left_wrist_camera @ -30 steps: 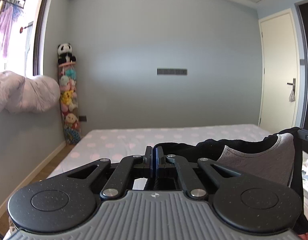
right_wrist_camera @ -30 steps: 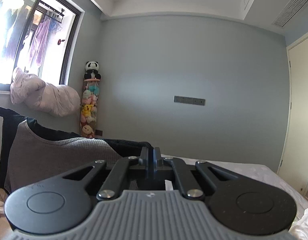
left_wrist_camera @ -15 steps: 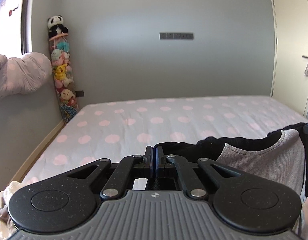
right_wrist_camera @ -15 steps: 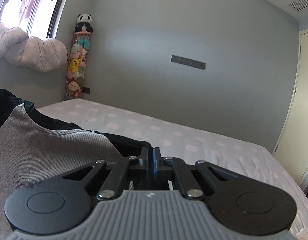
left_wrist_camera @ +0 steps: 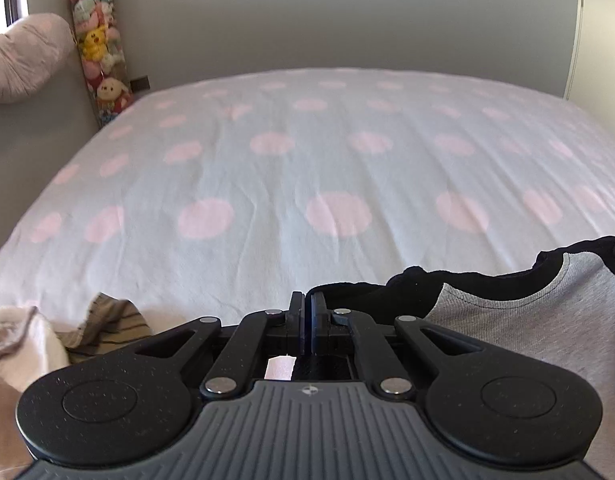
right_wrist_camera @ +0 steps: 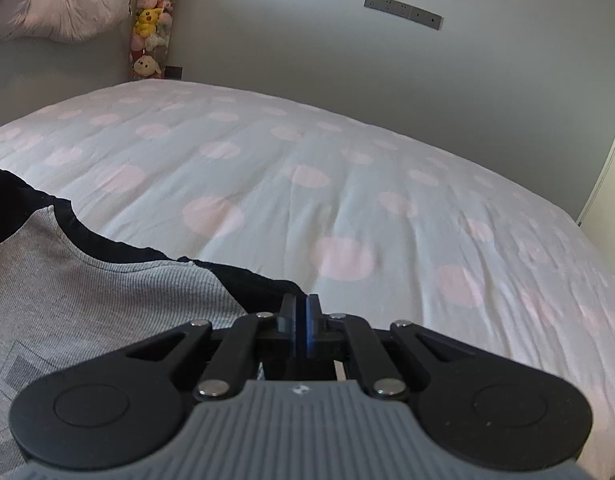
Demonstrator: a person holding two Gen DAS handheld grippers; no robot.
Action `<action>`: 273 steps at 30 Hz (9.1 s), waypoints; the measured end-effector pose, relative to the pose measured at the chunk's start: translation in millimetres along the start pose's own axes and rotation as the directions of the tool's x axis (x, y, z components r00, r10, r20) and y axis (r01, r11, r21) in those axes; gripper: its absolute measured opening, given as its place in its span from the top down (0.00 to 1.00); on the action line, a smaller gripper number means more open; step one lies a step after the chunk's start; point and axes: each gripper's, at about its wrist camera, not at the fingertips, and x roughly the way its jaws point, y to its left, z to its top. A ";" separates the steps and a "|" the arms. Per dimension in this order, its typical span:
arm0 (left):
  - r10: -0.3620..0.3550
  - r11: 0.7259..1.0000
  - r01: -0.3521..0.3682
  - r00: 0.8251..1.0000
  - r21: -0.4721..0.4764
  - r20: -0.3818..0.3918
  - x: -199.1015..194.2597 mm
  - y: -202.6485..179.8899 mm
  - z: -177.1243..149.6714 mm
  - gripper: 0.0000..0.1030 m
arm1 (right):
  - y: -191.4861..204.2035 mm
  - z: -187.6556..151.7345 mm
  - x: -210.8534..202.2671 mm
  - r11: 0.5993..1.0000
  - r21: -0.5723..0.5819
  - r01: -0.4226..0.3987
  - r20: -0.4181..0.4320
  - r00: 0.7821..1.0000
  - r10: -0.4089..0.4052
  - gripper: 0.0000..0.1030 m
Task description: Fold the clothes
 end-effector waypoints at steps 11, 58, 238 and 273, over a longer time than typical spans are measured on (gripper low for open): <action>-0.011 0.999 0.006 0.995 -0.043 -0.101 38.4 2.7 -7.0 0.91 | -0.6 -17.8 49.9 0.999 0.036 -0.036 -0.116 0.992 0.040 0.88; 0.041 0.983 -0.057 0.994 -0.172 -0.099 -198.0 -10.9 -203.2 0.55 | -144.6 -245.3 -242.1 0.915 0.390 0.105 -0.487 0.867 0.107 0.95; 0.276 0.961 -0.273 0.958 0.043 -0.078 -198.3 208.8 -135.5 0.59 | -54.7 -164.8 -158.9 0.833 0.552 -0.048 -0.227 0.952 0.205 0.48; 0.296 0.955 -0.293 0.953 0.048 -0.067 -256.9 218.9 -172.8 0.54 | -55.5 -162.5 -163.3 0.837 0.545 -0.049 -0.213 0.957 0.195 0.48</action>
